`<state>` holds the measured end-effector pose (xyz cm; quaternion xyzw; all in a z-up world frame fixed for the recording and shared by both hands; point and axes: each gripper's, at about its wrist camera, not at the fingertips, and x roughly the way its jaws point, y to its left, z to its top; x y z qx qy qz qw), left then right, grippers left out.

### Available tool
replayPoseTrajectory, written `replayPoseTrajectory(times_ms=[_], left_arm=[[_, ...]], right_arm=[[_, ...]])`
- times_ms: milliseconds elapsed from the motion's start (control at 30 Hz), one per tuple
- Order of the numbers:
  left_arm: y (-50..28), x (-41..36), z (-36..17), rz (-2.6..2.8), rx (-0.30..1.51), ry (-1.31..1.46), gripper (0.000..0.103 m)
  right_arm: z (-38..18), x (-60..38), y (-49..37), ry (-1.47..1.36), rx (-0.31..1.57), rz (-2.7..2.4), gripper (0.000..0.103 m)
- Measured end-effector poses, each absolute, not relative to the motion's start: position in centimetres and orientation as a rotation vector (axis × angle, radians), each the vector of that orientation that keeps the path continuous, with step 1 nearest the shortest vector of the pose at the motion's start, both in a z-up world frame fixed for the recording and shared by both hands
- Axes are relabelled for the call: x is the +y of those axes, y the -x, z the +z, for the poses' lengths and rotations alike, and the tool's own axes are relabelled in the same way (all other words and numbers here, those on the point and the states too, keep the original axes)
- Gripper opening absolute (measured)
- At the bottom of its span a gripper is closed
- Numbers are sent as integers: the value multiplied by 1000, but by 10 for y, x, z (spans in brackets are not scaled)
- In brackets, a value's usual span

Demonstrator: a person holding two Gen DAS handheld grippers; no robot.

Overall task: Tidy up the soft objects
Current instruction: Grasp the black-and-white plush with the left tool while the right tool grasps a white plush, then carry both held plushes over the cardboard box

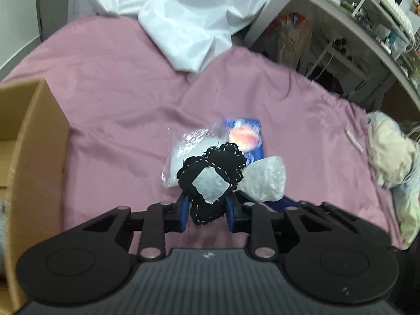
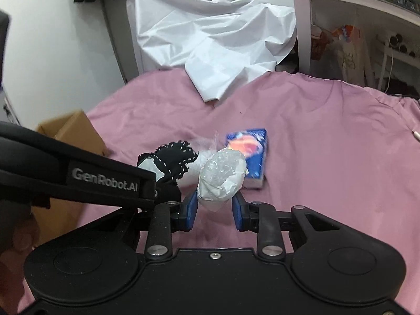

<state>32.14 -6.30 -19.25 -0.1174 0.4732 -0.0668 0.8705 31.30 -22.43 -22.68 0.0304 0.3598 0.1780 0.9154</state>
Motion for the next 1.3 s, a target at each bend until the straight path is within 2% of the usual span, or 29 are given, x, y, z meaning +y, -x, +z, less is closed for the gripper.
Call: replayPoseTrajectory(times_ms=[333,1000,1300], left_arm=[[-291,-48,-117,-125,913,215,26],[-221,-14,-30,-115,786,216,26],[-202,0,15,-93,719,214,26]], right_arm=[[-180,-225,-299,-216,693,329,27],[-72,-233,-240,-219,532,342,27],[-41,-237,-221,-240,481,348,27]])
